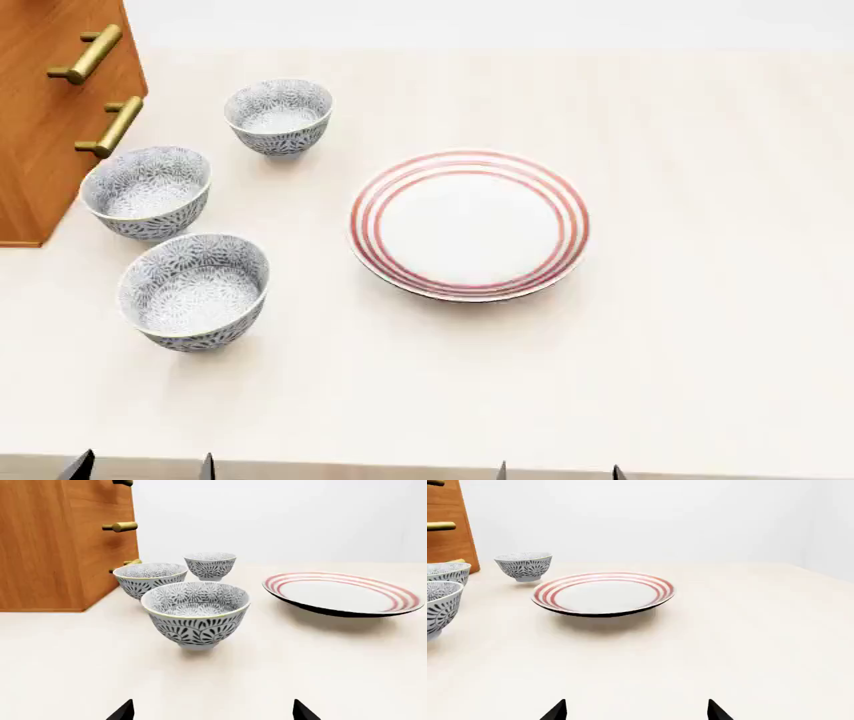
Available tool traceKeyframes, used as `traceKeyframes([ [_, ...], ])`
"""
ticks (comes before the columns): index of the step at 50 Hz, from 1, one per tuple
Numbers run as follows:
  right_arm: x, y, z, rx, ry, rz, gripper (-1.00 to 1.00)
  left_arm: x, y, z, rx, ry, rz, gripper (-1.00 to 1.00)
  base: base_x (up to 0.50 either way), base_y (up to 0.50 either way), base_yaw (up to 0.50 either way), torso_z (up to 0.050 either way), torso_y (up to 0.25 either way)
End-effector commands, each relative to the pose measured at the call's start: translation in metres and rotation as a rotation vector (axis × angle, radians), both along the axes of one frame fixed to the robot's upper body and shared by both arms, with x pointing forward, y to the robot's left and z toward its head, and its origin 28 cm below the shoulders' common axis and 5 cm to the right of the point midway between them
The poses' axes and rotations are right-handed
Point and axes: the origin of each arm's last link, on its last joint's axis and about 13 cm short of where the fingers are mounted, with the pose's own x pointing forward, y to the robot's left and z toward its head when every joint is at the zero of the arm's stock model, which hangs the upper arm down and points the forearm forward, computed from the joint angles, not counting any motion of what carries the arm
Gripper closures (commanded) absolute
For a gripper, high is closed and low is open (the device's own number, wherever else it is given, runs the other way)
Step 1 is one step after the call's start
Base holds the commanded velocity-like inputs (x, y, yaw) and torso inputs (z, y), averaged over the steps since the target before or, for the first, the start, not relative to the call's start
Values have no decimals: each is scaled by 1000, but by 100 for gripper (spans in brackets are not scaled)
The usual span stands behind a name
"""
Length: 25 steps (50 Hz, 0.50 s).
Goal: Put the bowl at the front on the plate.
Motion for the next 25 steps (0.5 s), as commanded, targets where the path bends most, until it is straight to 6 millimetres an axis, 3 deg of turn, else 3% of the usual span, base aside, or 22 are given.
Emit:
traceKeyframes([
  [1, -1, 0, 0, 0, 0, 0, -100, -1, 0, 1, 0, 0, 0, -100, 0, 0, 0, 0, 0],
  [18, 1, 0, 4, 27, 7, -5, -100, 1, 0, 0, 26, 23, 6, -100, 0, 0, 0, 0, 0],
  [25, 7, -1, 26, 69, 3, -3, -100, 7, -2, 24, 24, 8, -6, -100, 0, 0, 0, 0, 0],
])
